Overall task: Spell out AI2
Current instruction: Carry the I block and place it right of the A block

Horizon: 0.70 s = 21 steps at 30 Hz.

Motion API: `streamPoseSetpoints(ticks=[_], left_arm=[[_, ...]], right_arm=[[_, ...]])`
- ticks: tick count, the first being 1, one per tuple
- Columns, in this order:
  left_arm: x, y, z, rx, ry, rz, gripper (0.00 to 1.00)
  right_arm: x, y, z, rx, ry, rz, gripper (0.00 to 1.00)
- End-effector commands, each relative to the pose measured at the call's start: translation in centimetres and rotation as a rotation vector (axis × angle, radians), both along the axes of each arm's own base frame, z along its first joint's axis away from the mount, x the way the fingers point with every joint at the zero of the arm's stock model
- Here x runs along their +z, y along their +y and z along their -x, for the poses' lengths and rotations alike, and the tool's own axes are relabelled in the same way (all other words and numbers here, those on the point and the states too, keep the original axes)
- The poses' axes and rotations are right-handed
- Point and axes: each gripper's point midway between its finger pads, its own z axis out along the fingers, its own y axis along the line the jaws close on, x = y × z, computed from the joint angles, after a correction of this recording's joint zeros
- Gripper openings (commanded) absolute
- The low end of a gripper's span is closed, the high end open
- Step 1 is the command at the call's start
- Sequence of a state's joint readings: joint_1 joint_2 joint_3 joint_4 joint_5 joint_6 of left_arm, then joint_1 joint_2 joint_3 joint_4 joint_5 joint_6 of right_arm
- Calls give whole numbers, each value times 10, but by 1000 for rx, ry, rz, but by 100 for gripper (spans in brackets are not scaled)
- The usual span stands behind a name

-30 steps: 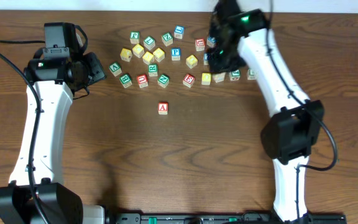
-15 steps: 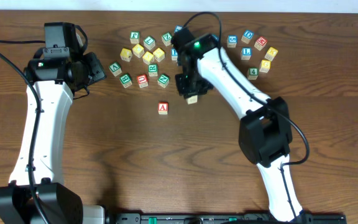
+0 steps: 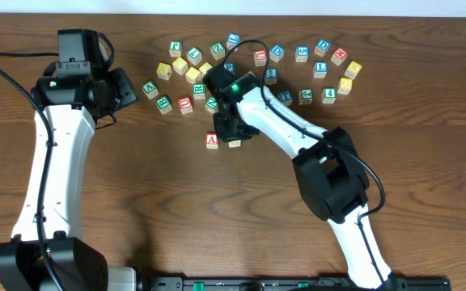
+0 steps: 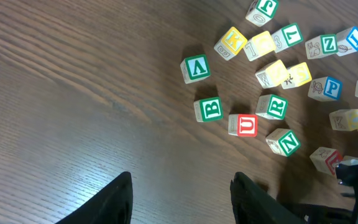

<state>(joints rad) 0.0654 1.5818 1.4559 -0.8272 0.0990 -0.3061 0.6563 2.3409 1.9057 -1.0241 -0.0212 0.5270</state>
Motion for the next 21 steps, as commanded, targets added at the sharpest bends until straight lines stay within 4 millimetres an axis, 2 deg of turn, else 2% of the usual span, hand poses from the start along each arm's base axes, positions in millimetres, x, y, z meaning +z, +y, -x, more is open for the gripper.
streamPoseSetpoints(ticks=[1,13,21], left_arm=[[10,2,-3,-9,-26,-16,50],[10,2,-3,-9,-25,-16,50],[10,2,-3,-9,-25,-16,50]], right_arm=[[-6,-5,-2,-55,-36,60,17],[-6,4,11,-21,-27,74,41],[-5,4,11,-21,-22,69,42]])
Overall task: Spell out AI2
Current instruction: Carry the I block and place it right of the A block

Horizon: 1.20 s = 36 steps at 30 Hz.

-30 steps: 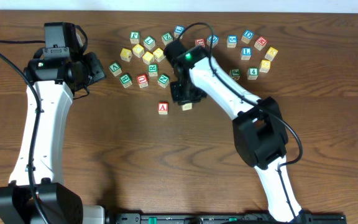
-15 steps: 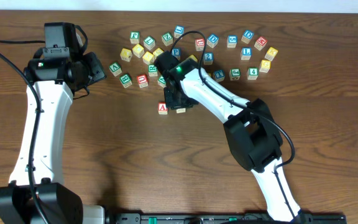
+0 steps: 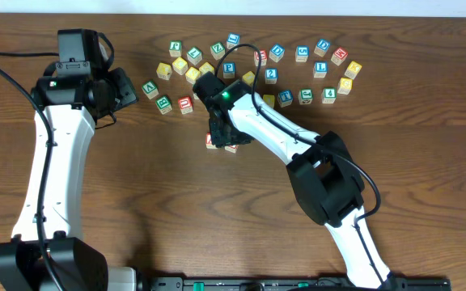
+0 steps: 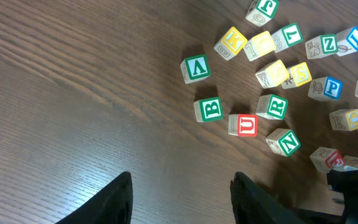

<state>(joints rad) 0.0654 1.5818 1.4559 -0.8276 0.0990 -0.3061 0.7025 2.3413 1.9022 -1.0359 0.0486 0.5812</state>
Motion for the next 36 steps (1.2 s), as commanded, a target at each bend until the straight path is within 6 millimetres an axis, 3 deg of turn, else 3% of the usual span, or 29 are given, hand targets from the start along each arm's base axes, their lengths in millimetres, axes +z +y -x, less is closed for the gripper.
streamPoseSetpoints(ticks=[1,10,22,36], left_arm=[[10,2,-3,-10,-26,-16,50],[10,2,-3,-9,-26,-16,50],[10,2,-3,-9,-26,-16,50],[10,2,-3,-9,-26,-16,50]], right_arm=[[-2,0,0,2,5,4,42],[1,8,-4,131,-1,-34,33],[2,5,-12,103,-14,-44,40],[2,3,-9,51,20,-73,24]])
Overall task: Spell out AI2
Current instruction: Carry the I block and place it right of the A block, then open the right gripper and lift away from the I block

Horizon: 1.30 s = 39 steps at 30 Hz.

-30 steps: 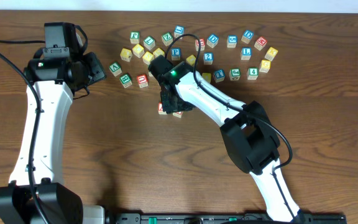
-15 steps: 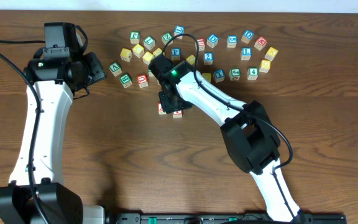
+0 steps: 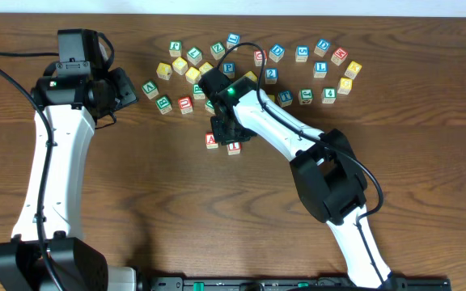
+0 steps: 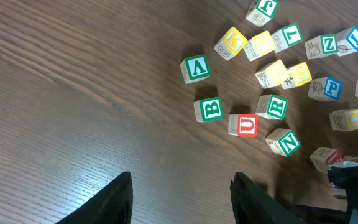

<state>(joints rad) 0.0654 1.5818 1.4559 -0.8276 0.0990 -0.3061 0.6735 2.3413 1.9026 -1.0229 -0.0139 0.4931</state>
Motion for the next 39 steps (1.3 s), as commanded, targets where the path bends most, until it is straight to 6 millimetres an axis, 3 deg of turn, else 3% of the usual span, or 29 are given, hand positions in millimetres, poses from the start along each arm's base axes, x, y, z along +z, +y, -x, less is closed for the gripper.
streamPoseSetpoints(ticks=[1,16,21,29,34,39], left_arm=[[10,2,-3,-9,-26,-16,50],[10,2,-3,-9,-26,-16,50],[10,2,-3,-9,-26,-16,50],[10,2,-3,-9,-26,-16,50],[10,2,-3,-9,-26,-16,50],[11,2,-4,-10,-30,-16,50]], right_arm=[[2,4,-6,-16,-8,-27,22],[4,4,-25,-39,-58,-60,22],[4,3,-26,-41,-57,-60,34],[6,4,-27,-38,-64,-65,37],[29,5,-45,-18,-114,-79,44],[67,-1,-73,-2,-191,-107,48]])
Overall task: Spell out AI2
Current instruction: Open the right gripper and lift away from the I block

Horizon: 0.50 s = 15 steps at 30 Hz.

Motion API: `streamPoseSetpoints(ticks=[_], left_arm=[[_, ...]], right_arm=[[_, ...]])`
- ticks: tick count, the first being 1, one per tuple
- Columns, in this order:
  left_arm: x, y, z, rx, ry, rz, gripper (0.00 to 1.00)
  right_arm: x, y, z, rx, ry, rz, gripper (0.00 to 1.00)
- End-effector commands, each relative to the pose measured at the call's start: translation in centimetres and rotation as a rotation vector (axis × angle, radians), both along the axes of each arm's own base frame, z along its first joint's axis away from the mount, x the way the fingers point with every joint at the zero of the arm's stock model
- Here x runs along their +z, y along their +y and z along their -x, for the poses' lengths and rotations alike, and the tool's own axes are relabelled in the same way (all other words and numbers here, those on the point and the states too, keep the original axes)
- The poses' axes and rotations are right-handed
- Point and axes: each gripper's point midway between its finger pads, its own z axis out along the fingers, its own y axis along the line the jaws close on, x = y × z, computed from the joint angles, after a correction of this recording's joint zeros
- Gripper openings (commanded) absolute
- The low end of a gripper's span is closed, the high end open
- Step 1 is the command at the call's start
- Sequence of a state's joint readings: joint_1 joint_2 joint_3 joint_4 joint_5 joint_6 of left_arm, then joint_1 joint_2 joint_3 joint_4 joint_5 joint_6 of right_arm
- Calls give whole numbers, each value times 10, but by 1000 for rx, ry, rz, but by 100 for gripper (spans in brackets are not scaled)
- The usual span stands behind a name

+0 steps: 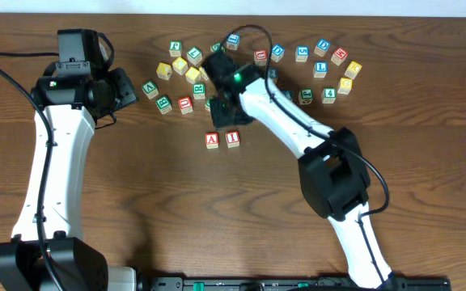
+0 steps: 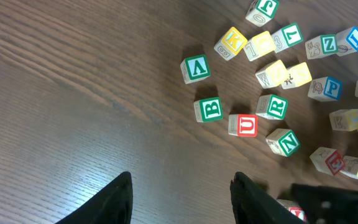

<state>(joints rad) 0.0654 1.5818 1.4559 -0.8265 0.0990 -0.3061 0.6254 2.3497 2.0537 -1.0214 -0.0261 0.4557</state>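
Observation:
Two red-lettered blocks stand side by side on the wood table: the A block [image 1: 211, 139] and, just to its right, the I block [image 1: 232, 138]. My right gripper [image 1: 223, 113] hovers a little behind them, apart from both, its jaws spread with nothing between them. Far off at the left, my left gripper [image 2: 182, 202] is open over bare wood, and the overhead view has this left gripper [image 1: 124, 89] beside the heap. No block marked 2 shows plainly; my right arm [image 1: 273, 109] covers part of the heap.
Several loose letter blocks [image 1: 186, 61] lie scattered along the back of the table, from the V block [image 2: 196, 68], B block [image 2: 209, 109] and U block [image 2: 244, 125] on the left to more blocks [image 1: 334, 77] at the right. Black cables trail from both arms.
My right gripper was down over the I block; it now stands back toward the heap, clear of it. The I block sits level with the A. The left arm has not moved.
First my right gripper was down beside the A block with a block under it. Then it covered both blocks. Later the I showed right of the A, slightly nearer the front edge. Now the gripper is off and the two blocks stand in line.

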Motion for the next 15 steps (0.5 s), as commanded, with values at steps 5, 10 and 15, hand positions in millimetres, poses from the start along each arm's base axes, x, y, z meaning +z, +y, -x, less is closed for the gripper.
streamPoseSetpoints(ticks=[5,10,15], left_arm=[[11,2,-3,-10,-29,-16,50],[11,2,-3,-10,-29,-16,50],[11,2,-3,-10,-29,-16,50]], right_arm=[[64,-26,-64,-56,-193,-34,54],[72,-42,-91,-91,-269,-41,54],[61,-46,-101,-102,-283,-38,55]])
